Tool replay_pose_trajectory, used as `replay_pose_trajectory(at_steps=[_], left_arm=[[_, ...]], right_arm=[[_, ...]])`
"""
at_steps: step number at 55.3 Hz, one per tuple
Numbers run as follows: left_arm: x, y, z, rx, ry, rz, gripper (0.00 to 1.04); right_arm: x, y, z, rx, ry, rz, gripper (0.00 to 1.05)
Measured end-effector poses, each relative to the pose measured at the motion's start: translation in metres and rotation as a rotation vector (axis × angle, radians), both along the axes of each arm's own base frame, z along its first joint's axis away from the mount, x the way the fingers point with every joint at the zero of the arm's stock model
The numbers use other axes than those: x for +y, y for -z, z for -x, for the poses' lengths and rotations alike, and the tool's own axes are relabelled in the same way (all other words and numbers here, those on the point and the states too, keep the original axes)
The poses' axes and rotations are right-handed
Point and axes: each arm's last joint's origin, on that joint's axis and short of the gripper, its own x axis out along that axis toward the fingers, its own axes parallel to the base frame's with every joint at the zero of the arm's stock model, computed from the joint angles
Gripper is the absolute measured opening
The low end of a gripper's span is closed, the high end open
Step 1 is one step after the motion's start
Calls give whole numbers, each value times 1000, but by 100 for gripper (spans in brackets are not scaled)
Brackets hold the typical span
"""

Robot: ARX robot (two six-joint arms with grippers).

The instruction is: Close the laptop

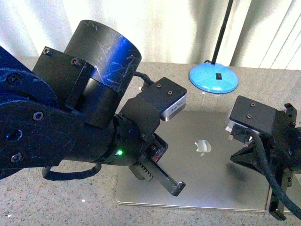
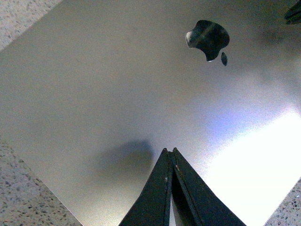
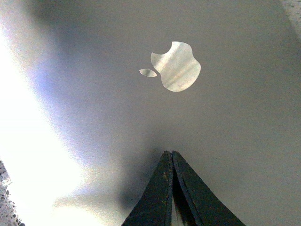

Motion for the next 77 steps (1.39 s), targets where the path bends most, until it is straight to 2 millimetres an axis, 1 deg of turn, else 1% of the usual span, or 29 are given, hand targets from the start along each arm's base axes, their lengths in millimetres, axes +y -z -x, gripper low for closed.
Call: replay_pose_trajectory(at_steps=[9, 14, 21, 29, 37, 41, 47, 48, 49, 50, 52, 54, 55, 56, 57, 59, 60, 62, 63, 65, 67, 68, 69, 70, 71, 72, 73, 77], left_arm=[[4, 10, 3, 22, -9, 11, 4], [7, 20, 4, 41, -26, 30, 4], [9, 24, 4, 52, -37, 59, 4], [10, 25, 5, 55, -52, 71, 4], [14, 21, 4, 60, -76, 91, 4], [19, 16, 3, 60, -98, 109, 4], [30, -2, -2, 7, -181, 163, 4], [31, -4, -4, -1, -192, 170, 4], [34, -10, -6, -26, -217, 192, 4], [38, -21, -9, -67, -262, 226, 4], [43, -32, -13, -107, -309, 263, 6], [48, -43, -16, -150, -347, 296, 9], [50, -49, -18, -166, -364, 314, 11], [52, -54, -19, -180, -382, 331, 13], [56, -64, -21, -205, -410, 362, 16], [59, -72, -23, -221, -430, 391, 20], [61, -78, -24, -234, -449, 409, 24], [64, -82, -25, -243, -465, 424, 27], [66, -85, -25, -248, -479, 434, 31], [68, -86, -26, -247, -491, 443, 36], [67, -82, -25, -225, -495, 446, 47], [66, -79, -25, -213, -493, 443, 50], [65, -76, -24, -201, -488, 442, 54], [64, -73, -23, -190, -487, 439, 57], [63, -71, -23, -193, -496, 431, 60], [62, -69, -22, -213, -500, 420, 60], [61, -67, -20, -275, -524, 415, 56], [68, -66, -12, -502, -663, 386, 46]], right_arm=[[3, 5, 0, 14, 12, -8, 3], [4, 6, 0, 21, 17, -7, 3], [4, 7, 0, 24, 23, -7, 3], [4, 7, 0, 26, 26, -7, 3], [4, 4, 1, 15, 37, -29, 3], [4, -4, 0, -18, 58, -51, 3], [3, -26, -6, -136, 128, -91, 3], [2, -36, -9, -184, 167, -101, 3], [2, -40, -10, -213, 184, -101, 3], [1, -46, -12, -236, 215, -110, 3], [0, -57, -15, -289, 272, -120, 6], [-1, -68, -17, -335, 315, -135, 9], [-2, -78, -20, -368, 379, -153, 12], [-3, -82, -21, -382, 401, -164, 14], [-3, -87, -22, -398, 410, -172, 16], [-5, -97, -24, -419, 459, -209, 21], [-6, -99, -24, -426, 467, -214, 23], [-7, -103, -24, -429, 489, -237, 28], [-7, -104, -24, -428, 496, -243, 30], [-8, -103, -24, -416, 514, -258, 37], [-7, -99, -23, -392, 525, -266, 46], [-7, -96, -23, -381, 528, -266, 49], [-6, -91, -23, -396, 567, -272, 51], [-6, -89, -22, -414, 596, -283, 49], [-6, -86, -21, -470, 648, -296, 46], [-7, -84, -20, -494, 678, -307, 44], [-8, -82, -17, -539, 735, -345, 41], [-14, -78, -2, -641, 833, -445, 30]])
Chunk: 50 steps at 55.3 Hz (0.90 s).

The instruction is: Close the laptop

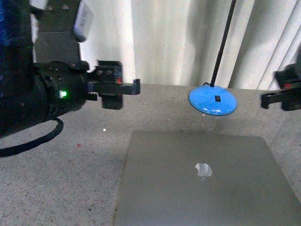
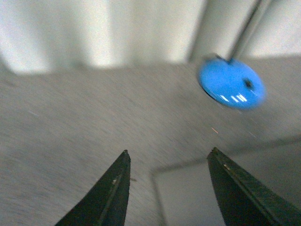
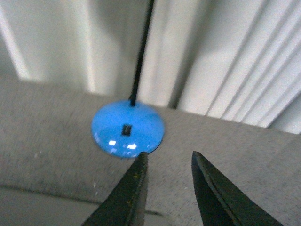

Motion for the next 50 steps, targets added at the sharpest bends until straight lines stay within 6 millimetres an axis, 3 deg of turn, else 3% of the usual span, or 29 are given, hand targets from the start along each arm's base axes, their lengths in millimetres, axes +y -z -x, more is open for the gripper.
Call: replay_pose_trajectory(at_steps=[5, 10, 16, 50], left_arm=[[22, -4, 16, -138, -149, -10, 31], [39, -11, 31, -186, -185, -8, 19], [54, -14, 50, -199, -185, -10, 4], [101, -11, 133, -181, -175, -30, 4]], right_arm=[[-8, -9, 18, -123, 29, -84, 16], [-14, -15, 33, -159, 42, -115, 2], [-16, -14, 48, -154, 28, -130, 3], [-38, -13, 122, -141, 35, -142, 3]])
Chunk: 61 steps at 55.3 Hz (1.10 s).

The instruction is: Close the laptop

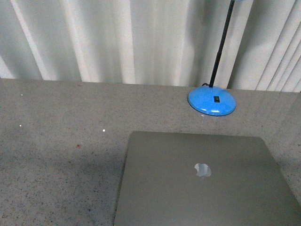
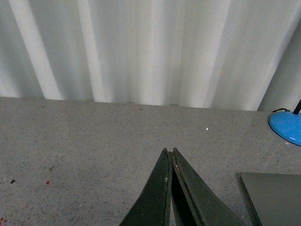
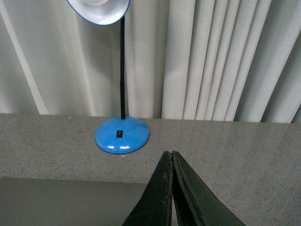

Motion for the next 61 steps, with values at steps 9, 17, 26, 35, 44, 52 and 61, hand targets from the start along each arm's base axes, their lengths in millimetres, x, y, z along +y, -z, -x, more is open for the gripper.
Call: replay_pose_trajectory(at_steps=[9, 17, 26, 35, 44, 52, 61], left_arm=[[8, 0, 13, 2, 5, 1, 4], [16, -1, 25, -1, -10, 1, 4], [16, -6, 33, -17, -8, 1, 4], [16, -10, 40, -29, -8, 1, 4], [16, -12, 48, -37, -8, 1, 4], [16, -14, 55, -42, -8, 1, 4], [16, -14, 60, -44, -8, 1, 4]], right_arm=[[0, 0, 12, -2, -1, 0, 3], [0, 0, 22, -2, 0, -1, 3], [0, -3, 30, -9, -2, -1, 3], [0, -5, 37, -16, -1, -1, 3], [0, -7, 44, -23, -1, -1, 3], [0, -8, 50, -27, -2, -1, 3], [0, -8, 54, -28, -2, -1, 3]])
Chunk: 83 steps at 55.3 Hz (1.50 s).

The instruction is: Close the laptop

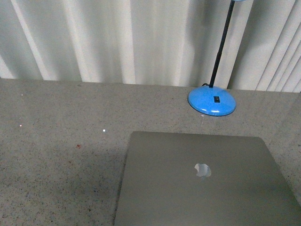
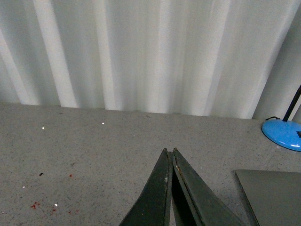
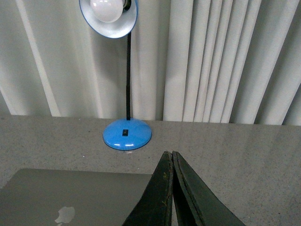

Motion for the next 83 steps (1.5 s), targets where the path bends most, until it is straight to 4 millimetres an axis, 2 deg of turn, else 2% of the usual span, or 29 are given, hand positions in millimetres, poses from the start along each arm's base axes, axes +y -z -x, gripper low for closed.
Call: replay_pose_trajectory(at_steps=[22, 27, 32, 40, 42, 44, 61, 69, 74, 83], left_arm=[[0, 0, 9, 0, 0, 0, 4], [0, 0, 10, -2, 0, 0, 4], [0, 5, 17, 36, 3, -1, 4], [0, 3, 22, 3, 3, 0, 4], [0, 4, 22, 6, 2, 0, 6], [0, 4, 22, 8, 2, 0, 13], [0, 4, 22, 6, 2, 0, 63], [0, 4, 22, 6, 2, 0, 98], [0, 4, 22, 6, 2, -2, 97], [0, 4, 22, 6, 3, -3, 98]], right_arm=[[0, 0, 8, -1, 0, 0, 3], [0, 5, 15, 37, -1, 0, 3], [0, 3, 18, 2, -1, 0, 3], [0, 3, 18, 7, -1, 0, 3], [0, 3, 18, 6, -1, 0, 3], [0, 3, 18, 6, -1, 1, 3], [0, 3, 18, 6, -1, 0, 53], [0, 3, 18, 6, -1, 0, 86], [0, 3, 18, 6, -1, 0, 99], [0, 3, 18, 6, -1, 0, 97]])
